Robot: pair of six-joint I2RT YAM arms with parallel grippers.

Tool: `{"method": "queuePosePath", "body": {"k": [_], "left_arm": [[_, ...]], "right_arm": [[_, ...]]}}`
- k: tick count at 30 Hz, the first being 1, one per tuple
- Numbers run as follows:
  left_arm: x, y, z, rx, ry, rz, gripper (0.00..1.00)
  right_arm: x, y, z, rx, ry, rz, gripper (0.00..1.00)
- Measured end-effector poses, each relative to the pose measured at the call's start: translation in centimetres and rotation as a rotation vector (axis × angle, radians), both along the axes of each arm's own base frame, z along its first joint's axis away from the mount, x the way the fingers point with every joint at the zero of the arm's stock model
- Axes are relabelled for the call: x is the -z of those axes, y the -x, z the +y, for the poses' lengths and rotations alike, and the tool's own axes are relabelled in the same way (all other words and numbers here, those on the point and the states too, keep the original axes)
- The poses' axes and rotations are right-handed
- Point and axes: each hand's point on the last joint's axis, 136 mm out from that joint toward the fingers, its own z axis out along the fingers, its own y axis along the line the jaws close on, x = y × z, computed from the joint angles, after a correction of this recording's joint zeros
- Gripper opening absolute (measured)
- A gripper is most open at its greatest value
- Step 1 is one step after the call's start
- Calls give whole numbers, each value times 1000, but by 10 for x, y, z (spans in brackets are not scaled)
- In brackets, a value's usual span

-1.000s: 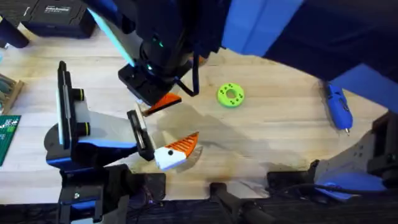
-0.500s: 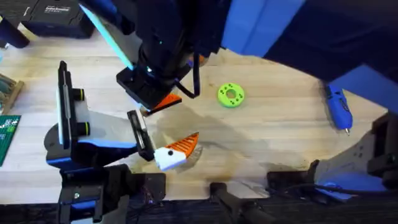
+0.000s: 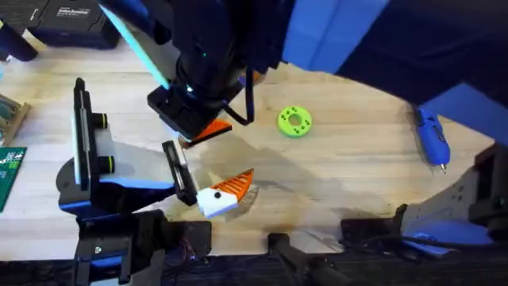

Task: Pick up the gripper from the table and insert it into the empty holder that is missing its gripper. Then pick up a screw, insert it into the mounting hole, and use the screwdriver to tighten it. Finally, clean up the table by picking up the vegetable and placing it into the bucket.

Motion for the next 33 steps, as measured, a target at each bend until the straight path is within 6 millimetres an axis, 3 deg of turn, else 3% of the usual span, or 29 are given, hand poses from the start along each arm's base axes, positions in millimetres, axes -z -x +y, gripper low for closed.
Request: {"method": "queuePosePath", "body": {"k": [5,20,29,33], "left_arm": [[0,-1,1,-7,-4,-8,985],[0,-1,1,-7,-4,-8,985],[0,-1,1,-7,-4,-8,985],[0,-1,1,-7,-4,-8,985]], "right_arm": [[0,-5,9,1,-27,-20,7],[0,-9,5,15,-7,-49,7],[-43,-8,-8,33,-87,-126,7],[-54,-9,-16,48,-86,-162,7]]}}
